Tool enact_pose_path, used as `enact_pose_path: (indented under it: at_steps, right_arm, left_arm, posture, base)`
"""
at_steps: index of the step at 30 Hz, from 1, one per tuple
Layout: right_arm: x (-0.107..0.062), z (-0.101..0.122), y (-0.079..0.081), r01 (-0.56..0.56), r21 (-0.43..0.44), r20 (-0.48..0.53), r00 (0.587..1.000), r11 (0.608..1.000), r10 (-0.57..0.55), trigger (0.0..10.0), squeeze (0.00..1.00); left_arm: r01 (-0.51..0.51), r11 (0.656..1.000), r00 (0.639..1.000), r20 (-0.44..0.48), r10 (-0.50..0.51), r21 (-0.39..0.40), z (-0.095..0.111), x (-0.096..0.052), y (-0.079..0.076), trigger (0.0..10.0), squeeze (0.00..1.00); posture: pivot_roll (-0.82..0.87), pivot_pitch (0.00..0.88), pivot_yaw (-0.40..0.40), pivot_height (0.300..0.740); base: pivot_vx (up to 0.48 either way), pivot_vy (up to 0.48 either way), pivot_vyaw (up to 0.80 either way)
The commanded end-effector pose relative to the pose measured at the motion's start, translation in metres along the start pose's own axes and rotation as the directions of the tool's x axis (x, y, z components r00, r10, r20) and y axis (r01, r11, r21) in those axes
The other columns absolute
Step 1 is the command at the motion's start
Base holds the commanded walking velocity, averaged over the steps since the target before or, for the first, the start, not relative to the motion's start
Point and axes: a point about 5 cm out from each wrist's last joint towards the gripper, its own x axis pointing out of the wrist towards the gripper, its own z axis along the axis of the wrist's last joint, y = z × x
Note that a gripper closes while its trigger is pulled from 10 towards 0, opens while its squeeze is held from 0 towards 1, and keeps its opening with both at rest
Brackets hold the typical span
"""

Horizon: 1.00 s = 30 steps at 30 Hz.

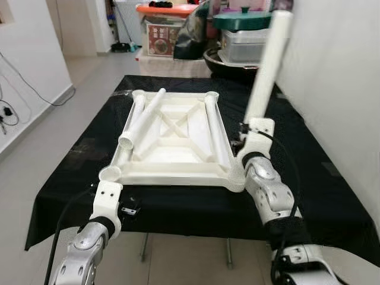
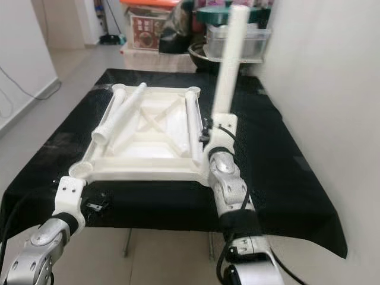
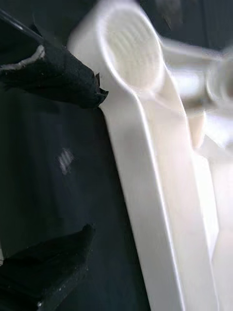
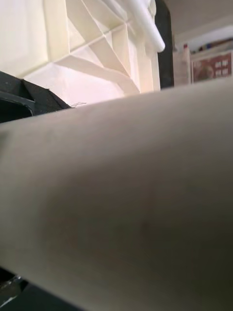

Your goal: Building children table

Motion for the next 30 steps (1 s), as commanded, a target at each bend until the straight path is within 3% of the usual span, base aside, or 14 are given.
enact_pose_path:
  at_steps: [1,7,8,10,11,16,17,18,19,21,22,23,25,30]
  right_arm:
    - [-0.002,-0.025,0.0,0.023,-0.01,-0.134,0.991,1.0,-0.024,10.0,0.0]
    - [-0.004,-0.018,0.023,-0.123,0.046,-0.084,0.988,0.991,0.126,10.0,0.02]
    - [-0.004,-0.012,0.026,-0.153,0.058,-0.055,0.986,0.987,0.156,10.0,1.0]
    - [-0.003,-0.004,0.027,-0.192,0.063,-0.027,0.981,0.979,0.194,10.0,1.0]
    - [-0.001,0.003,0.03,-0.254,0.065,0.0,0.967,0.965,0.255,10.0,0.0]
    - [-0.001,0.021,0.038,-0.44,0.061,0.065,0.897,0.896,0.437,10.0,0.0]
    - [-0.006,0.032,0.043,-0.569,0.041,0.113,0.819,0.821,0.562,10.0,0.0]
    - [-0.006,0.032,0.043,-0.569,0.041,0.113,0.819,0.821,0.562,10.0,0.0]
    - [-0.018,0.041,0.051,-0.721,-0.028,0.141,0.683,0.692,0.717,10.0,0.0]
    - [-0.018,0.041,0.051,-0.721,-0.028,0.141,0.683,0.692,0.717,10.0,0.0]
    - [-0.034,0.042,0.058,-0.845,-0.099,0.109,0.516,0.526,0.85,10.0,0.0]
    - [-0.034,0.042,0.058,-0.845,-0.099,0.109,0.516,0.526,0.85,10.0,0.0]
    - [-0.058,0.017,0.074,-0.934,-0.202,-0.023,0.306,0.296,0.952,10.0,0.0]
    - [-0.063,0.004,0.081,-0.94,-0.228,-0.069,0.275,0.253,0.959,10.0,0.0]
  left_arm:
    - [0.004,1.0,1.0,-0.003,-0.004,0.014,0.0,0.001,0.0,10.0,0.0]
    - [0.008,1.0,1.0,0.001,-0.008,0.018,0.002,0.002,0.0,10.0,0.0]
    - [0.008,1.0,1.0,0.002,-0.008,0.019,0.002,0.002,0.0,10.0,0.0]
    - [0.007,1.0,1.0,0.0,-0.007,0.019,0.001,0.002,0.0,10.0,0.0]
    - [0.005,1.0,1.0,0.0,-0.005,0.019,0.001,0.001,0.0,10.0,0.0]
    - [0.004,1.0,1.0,0.0,-0.004,0.018,0.001,0.002,0.001,10.0,0.0]
    - [0.004,1.0,1.0,0.0,-0.004,0.017,0.001,0.002,0.001,10.0,0.0]
    - [0.004,1.0,1.0,0.0,-0.004,0.017,0.001,0.002,0.001,10.0,0.0]
    - [0.005,1.0,1.0,0.0,-0.005,0.018,0.0,0.002,0.0,10.0,0.0]
    - [0.005,1.0,1.0,0.0,-0.005,0.018,0.0,0.002,0.0,10.0,0.0]
    - [0.006,1.0,1.0,0.003,-0.006,0.016,0.001,0.003,0.0,10.0,0.0]
    - [0.006,1.0,1.0,0.003,-0.006,0.016,0.001,0.003,0.0,10.0,0.0]
    - [0.004,1.0,1.0,0.007,-0.004,0.015,0.003,0.004,0.0,10.0,0.0]
    - [-0.002,1.0,1.0,0.009,0.002,0.014,0.003,0.003,0.001,10.0,0.0]
  posture:
    - [0.11,0.0,-0.045,0.74]
    - [0.11,0.0,-0.045,0.74]
    - [0.11,0.0,-0.049,0.74]
    - [0.11,0.0,-0.051,0.74]
    - [0.11,0.0,-0.052,0.74]
    - [0.11,0.0,-0.052,0.74]
    - [0.1,0.0,-0.051,0.74]
    - [0.1,0.0,-0.051,0.74]
    - [0.1,0.0,-0.051,0.74]
    - [0.1,0.0,-0.051,0.74]
    - [0.1,0.0,-0.053,0.74]
    - [0.1,0.0,-0.053,0.74]
    - [0.11,0.0,-0.062,0.74]
    - [0.12,0.0,-0.065,0.74]
  base:
    - [0.0,0.0,0.0]
    - [0.0,0.0,0.0]
    - [0.0,0.0,0.0]
    - [0.0,0.0,0.0]
    - [0.0,0.0,0.0]
    - [0.0,0.0,0.0]
    - [0.0,0.0,0.0]
    - [0.0,0.0,0.0]
    - [0.0,0.0,0.0]
    - [0.0,0.0,0.0]
    - [0.0,0.0,0.0]
    - [0.0,0.0,0.0]
    - [0.0,0.0,0.0]
    - [0.0,0.0,0.0]
